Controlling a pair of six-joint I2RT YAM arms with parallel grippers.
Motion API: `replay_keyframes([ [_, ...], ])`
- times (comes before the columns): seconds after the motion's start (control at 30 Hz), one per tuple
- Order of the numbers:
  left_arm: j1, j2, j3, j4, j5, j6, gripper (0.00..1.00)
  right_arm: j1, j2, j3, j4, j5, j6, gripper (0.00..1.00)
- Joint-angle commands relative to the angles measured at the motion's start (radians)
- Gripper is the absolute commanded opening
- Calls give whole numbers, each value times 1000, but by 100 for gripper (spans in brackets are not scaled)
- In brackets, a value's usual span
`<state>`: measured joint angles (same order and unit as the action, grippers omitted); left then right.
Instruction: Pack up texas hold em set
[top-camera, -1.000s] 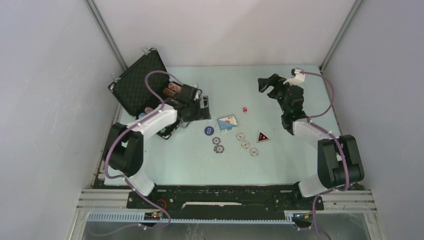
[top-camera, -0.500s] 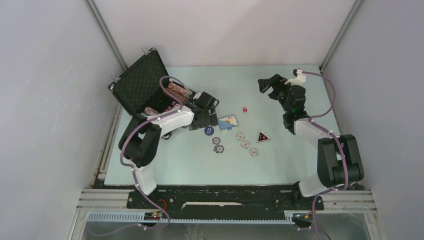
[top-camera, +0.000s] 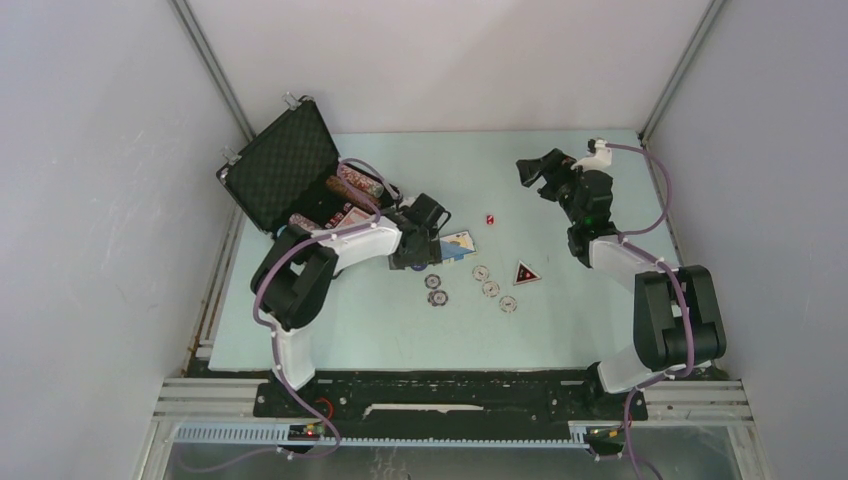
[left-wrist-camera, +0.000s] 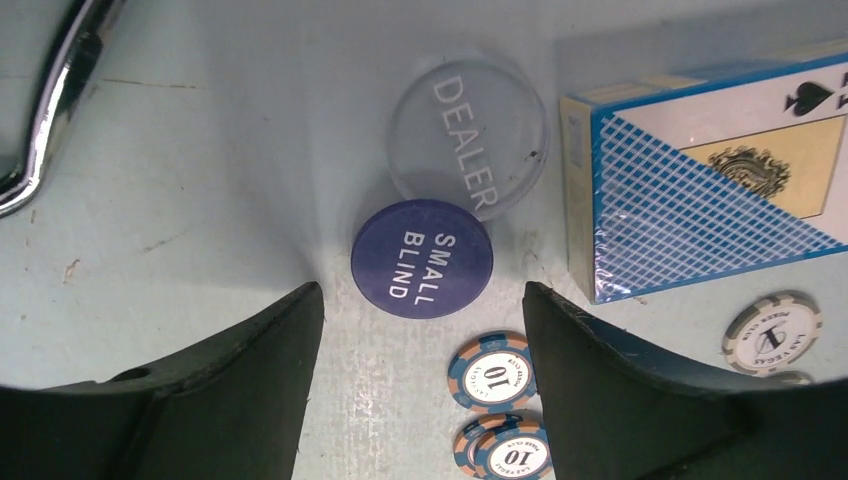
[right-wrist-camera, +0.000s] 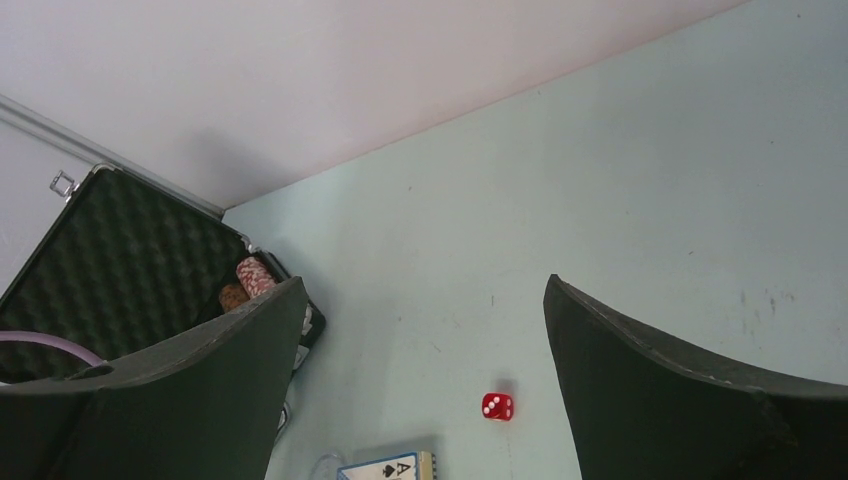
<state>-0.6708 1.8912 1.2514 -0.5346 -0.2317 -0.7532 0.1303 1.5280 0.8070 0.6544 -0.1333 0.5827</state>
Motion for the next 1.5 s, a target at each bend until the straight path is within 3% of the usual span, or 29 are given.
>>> replay_keyframes([
  [0.0, -11, 19, 73, -18, -9, -14, 76, -6, 5, 24, 29, -10, 15, 98],
  [0.2, -13, 30, 82, -25, -31, 6, 66, -8, 6, 24, 32, -19, 16, 96],
  [0.87, -16, 87, 125, -80, -101, 58, 67, -31, 16, 24, 34, -46, 38, 95],
  [1.03, -19, 87, 132, -77, -99, 65, 59, -35, 21, 24, 35, -51, 43, 95],
  [1.2, -19, 54, 146, -89, -115, 88, 50, -35, 19, 24, 35, -52, 42, 94],
  [1.47, -8, -80, 178, -182, -174, 186, 50, -35, 18, 25, 36, -52, 39, 93],
])
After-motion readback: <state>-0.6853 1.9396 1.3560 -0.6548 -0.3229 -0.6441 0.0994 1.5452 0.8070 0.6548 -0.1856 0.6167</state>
